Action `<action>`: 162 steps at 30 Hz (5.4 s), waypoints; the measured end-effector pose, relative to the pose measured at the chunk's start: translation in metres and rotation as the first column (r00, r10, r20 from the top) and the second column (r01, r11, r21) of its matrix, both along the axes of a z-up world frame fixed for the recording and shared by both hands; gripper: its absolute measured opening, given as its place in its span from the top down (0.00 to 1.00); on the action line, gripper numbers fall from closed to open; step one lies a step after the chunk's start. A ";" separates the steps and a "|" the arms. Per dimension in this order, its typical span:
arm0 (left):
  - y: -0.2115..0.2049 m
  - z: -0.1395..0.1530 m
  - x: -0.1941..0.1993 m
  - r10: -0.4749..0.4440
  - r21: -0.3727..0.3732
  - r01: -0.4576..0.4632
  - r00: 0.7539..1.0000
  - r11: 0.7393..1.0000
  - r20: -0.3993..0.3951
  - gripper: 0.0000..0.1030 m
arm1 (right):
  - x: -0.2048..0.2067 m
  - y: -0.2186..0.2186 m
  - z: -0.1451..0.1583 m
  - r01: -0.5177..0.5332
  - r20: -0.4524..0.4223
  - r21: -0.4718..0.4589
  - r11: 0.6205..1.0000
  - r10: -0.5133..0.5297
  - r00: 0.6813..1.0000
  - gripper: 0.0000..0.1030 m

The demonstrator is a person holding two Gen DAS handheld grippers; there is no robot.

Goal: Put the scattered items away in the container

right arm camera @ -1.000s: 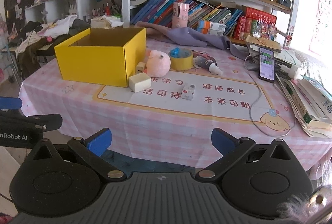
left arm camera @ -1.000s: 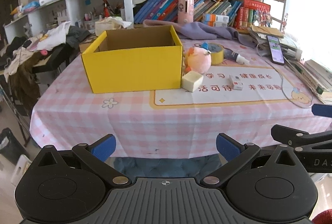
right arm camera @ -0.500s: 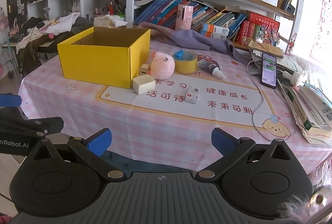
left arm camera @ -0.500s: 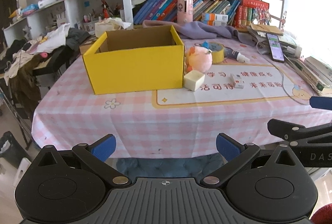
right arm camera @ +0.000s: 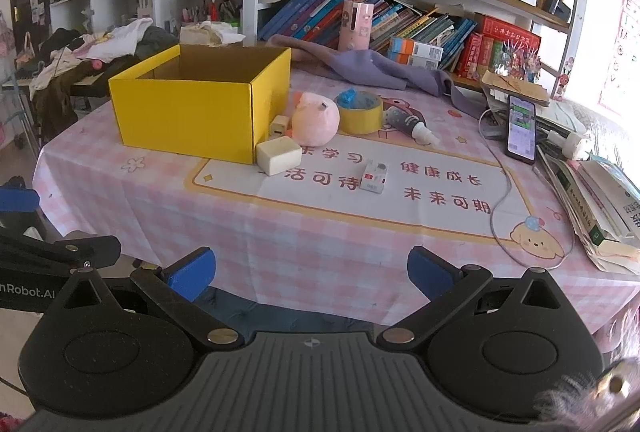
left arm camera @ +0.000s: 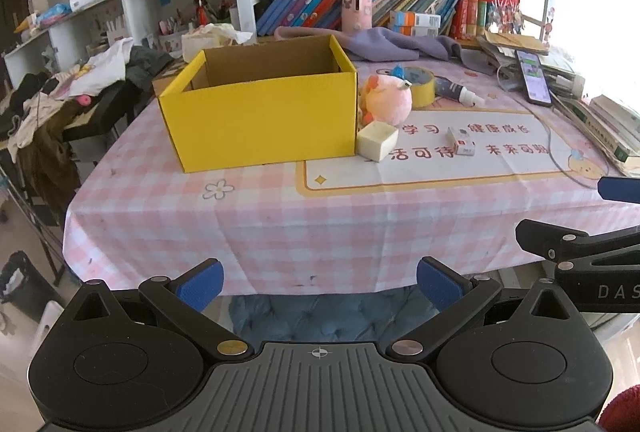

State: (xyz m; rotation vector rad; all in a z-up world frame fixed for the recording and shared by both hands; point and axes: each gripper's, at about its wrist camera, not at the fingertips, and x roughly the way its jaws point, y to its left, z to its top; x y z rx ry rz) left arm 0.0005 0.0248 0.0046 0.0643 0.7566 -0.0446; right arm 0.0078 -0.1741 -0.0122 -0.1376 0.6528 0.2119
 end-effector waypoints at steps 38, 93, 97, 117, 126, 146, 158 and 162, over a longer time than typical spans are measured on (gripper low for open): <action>-0.054 -0.012 0.091 -0.043 -0.012 0.042 0.998 0.999 -0.053 0.01 | 0.084 -0.050 -0.013 0.018 -0.050 0.037 0.999 -0.016 0.999 0.04; -0.211 -0.073 0.298 -0.043 0.000 0.045 0.942 0.999 -0.332 0.54 | 0.382 -0.154 -0.051 -0.243 -0.145 -0.010 0.970 0.239 0.960 0.28; -0.212 -0.074 0.297 -0.040 0.001 0.042 0.944 0.999 -0.328 0.54 | 0.409 -0.140 -0.061 -0.312 -0.149 -0.053 0.949 0.301 0.942 0.29; -0.204 -0.056 0.298 -0.020 -0.029 0.013 0.959 0.999 -0.283 0.87 | 0.429 -0.139 -0.077 -0.344 -0.275 0.059 0.937 0.347 0.897 0.70; -0.208 -0.035 0.293 -0.058 -0.056 0.047 0.976 0.997 -0.209 0.88 | 0.376 -0.168 -0.060 -0.317 -0.299 0.114 0.942 0.336 0.893 0.70; -0.171 0.000 0.246 -0.137 -0.133 0.126 0.987 0.983 -0.081 0.88 | 0.302 -0.160 -0.002 -0.251 -0.167 0.133 0.959 0.271 0.948 0.70; -0.109 0.013 0.183 -0.213 -0.117 0.212 0.977 0.970 0.003 0.88 | 0.237 -0.110 0.013 -0.147 -0.134 0.170 0.974 0.170 0.976 0.70; -0.080 0.011 0.156 -0.222 -0.130 0.220 0.975 0.967 -0.001 0.88 | 0.210 -0.083 0.015 -0.122 -0.123 0.159 0.980 0.142 0.982 0.70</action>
